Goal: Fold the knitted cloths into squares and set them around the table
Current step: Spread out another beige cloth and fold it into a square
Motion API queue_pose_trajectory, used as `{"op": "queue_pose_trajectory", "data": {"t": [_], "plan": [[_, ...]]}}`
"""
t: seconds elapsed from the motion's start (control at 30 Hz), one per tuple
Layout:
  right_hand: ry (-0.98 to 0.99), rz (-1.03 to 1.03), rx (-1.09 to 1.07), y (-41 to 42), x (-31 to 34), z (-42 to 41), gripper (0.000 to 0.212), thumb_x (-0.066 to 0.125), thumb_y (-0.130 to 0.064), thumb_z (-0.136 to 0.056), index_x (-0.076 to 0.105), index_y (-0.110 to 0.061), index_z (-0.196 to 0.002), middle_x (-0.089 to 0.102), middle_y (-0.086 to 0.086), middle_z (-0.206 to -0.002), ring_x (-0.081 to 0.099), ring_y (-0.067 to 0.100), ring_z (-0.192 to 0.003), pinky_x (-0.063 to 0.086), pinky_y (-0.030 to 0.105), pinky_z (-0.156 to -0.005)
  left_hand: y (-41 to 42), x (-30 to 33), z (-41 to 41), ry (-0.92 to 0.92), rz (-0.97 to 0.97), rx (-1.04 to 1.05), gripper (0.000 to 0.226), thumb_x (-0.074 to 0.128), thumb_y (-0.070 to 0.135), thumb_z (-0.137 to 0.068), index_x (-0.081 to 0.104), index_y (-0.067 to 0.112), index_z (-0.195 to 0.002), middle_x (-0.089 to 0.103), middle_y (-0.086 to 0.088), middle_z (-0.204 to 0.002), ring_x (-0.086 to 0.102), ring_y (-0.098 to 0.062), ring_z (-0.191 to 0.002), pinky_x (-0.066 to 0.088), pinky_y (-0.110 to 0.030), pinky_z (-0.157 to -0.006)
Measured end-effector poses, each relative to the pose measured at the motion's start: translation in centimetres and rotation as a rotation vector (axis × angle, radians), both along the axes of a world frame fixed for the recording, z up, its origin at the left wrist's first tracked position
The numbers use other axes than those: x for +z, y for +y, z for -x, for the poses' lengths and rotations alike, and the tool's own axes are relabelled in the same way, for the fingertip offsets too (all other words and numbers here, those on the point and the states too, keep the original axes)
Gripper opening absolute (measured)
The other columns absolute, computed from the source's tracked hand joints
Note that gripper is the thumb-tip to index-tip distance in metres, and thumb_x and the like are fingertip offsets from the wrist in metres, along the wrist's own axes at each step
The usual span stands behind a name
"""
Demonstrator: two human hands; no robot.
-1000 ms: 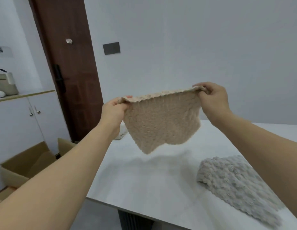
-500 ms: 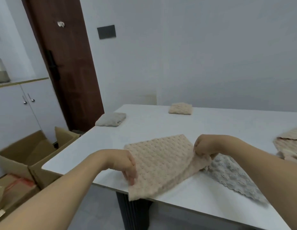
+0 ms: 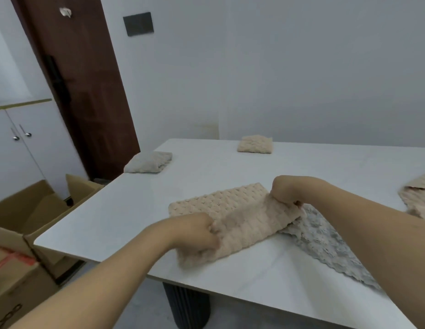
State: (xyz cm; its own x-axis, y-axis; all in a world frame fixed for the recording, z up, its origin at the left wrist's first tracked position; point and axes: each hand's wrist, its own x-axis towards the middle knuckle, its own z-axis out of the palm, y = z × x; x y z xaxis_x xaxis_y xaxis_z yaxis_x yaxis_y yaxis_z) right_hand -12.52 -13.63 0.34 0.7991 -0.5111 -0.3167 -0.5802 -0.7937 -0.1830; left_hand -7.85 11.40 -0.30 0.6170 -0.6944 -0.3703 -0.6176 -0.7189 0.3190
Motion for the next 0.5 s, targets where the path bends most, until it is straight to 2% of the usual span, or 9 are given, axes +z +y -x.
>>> {"op": "queue_pose_trajectory", "data": {"t": [0.07, 0.1, 0.17, 0.23, 0.3, 0.4, 0.43, 0.5], "plan": [[-0.058, 0.034, 0.013, -0.2, -0.2, -0.9, 0.032, 0.040, -0.015, -0.099, 0.048, -0.008, -0.068, 0.051, 0.007, -0.070, 0.049, 0.020, -0.058, 0.045, 0.032, -0.062, 0.3, 0.6, -1.7, 0.033, 0.084, 0.087, 0.022, 0.065, 0.038, -0.087, 0.054, 0.021, -0.080, 0.059, 0.004, -0.083, 0.054, -0.013, -0.073, 0.041, -0.030, -0.065], [-0.092, 0.039, 0.012, -0.3, -0.4, -1.5, 0.034, 0.043, -0.017, -0.099, 0.044, -0.010, -0.066, 0.046, 0.005, -0.068, 0.042, 0.017, -0.057, 0.040, 0.030, -0.061, 0.5, 0.7, -2.7, 0.046, 0.138, 0.124, 0.020, 0.067, 0.037, -0.086, 0.058, 0.019, -0.082, 0.061, 0.002, -0.086, 0.056, -0.014, -0.074, 0.041, -0.030, -0.066], [-0.146, 0.039, -0.003, -0.6, -0.6, -2.6, 0.034, 0.047, -0.020, -0.099, 0.042, -0.011, -0.066, 0.042, 0.003, -0.067, 0.037, 0.015, -0.056, 0.036, 0.025, -0.055, 0.9, 0.8, -4.5, 0.094, 0.281, 0.218, 0.020, 0.070, 0.033, -0.085, 0.067, 0.014, -0.091, 0.066, -0.003, -0.090, 0.058, -0.017, -0.076, 0.044, -0.030, -0.068], [-0.212, 0.034, -0.029, -0.6, -0.5, -3.9, 0.032, 0.048, -0.020, -0.098, 0.041, -0.011, -0.068, 0.043, 0.002, -0.069, 0.038, 0.014, -0.058, 0.033, 0.024, -0.051, 0.8, -0.1, -6.5, 0.091, 0.411, 0.290, 0.018, 0.067, 0.029, -0.088, 0.068, 0.012, -0.088, 0.066, -0.003, -0.085, 0.057, -0.017, -0.073, 0.044, -0.030, -0.066], [-0.300, 0.041, -0.053, -0.3, -1.0, -5.2, 0.027, 0.048, -0.017, -0.097, 0.043, -0.012, -0.071, 0.047, 0.002, -0.074, 0.041, 0.014, -0.060, 0.033, 0.024, -0.051, 0.5, -1.9, -8.0, -0.028, 0.450, 0.318, 0.018, 0.059, 0.028, -0.093, 0.065, 0.015, -0.081, 0.064, -0.001, -0.082, 0.057, -0.017, -0.073, 0.046, -0.030, -0.067], [-0.410, 0.048, -0.095, 0.5, -4.4, -5.9, 0.005, 0.044, -0.009, -0.093, 0.049, -0.009, -0.091, 0.050, 0.004, -0.089, 0.051, 0.021, -0.077, 0.039, 0.030, -0.063, 0.2, -6.4, -8.8, -0.332, 0.407, 0.368, 0.021, 0.047, 0.033, -0.096, 0.063, 0.021, -0.088, 0.060, 0.002, -0.098, 0.053, -0.023, -0.096, 0.047, -0.039, -0.085], [-0.464, 0.092, -0.109, 0.9, -6.0, -5.7, 0.010, 0.042, -0.008, -0.092, 0.048, -0.009, -0.099, 0.050, 0.006, -0.094, 0.050, 0.024, -0.083, 0.038, 0.031, -0.067, 0.2, -7.4, -8.7, -0.391, 0.428, 0.389, 0.021, 0.046, 0.037, -0.097, 0.062, 0.024, -0.091, 0.057, 0.004, -0.102, 0.049, -0.023, -0.100, 0.044, -0.040, -0.089], [-0.607, 0.180, -0.135, 1.0, -8.5, -5.3, 0.015, 0.038, -0.007, -0.092, 0.047, -0.008, -0.103, 0.051, 0.008, -0.096, 0.045, 0.025, -0.081, 0.035, 0.033, -0.067, 0.1, -8.4, -9.2, -0.420, 0.472, 0.406, 0.022, 0.047, 0.041, -0.097, 0.061, 0.025, -0.092, 0.053, 0.006, -0.102, 0.045, -0.021, -0.101, 0.041, -0.040, -0.090]]}}
